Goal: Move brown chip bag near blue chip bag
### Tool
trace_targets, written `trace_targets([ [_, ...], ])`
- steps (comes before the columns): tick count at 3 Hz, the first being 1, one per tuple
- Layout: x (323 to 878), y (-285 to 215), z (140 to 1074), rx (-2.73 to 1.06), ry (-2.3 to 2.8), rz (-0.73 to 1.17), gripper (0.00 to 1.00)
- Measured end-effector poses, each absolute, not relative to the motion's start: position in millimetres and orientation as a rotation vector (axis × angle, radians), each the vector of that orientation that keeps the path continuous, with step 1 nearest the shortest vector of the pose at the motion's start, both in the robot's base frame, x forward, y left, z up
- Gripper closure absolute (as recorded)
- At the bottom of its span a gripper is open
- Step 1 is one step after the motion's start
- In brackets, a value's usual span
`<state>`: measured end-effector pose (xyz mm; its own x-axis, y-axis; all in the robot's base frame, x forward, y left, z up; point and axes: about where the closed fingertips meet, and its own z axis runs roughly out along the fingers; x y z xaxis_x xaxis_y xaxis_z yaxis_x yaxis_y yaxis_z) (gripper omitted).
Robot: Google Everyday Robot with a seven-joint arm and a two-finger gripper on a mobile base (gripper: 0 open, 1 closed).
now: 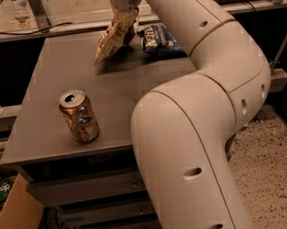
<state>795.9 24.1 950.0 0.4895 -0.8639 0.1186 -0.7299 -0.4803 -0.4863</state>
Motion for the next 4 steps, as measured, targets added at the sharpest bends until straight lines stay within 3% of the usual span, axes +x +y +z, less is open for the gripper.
trace_targets([
  [1, 785.2, 10.6, 947.5, -2.386, 1.342, -0.485, 1.0],
  [2, 773.3, 4.9, 942.5, -2.397, 1.355, -0.446, 0.82],
  [4, 750.5, 1.0, 938.3, -2.388, 1.371, -0.364, 0.35],
])
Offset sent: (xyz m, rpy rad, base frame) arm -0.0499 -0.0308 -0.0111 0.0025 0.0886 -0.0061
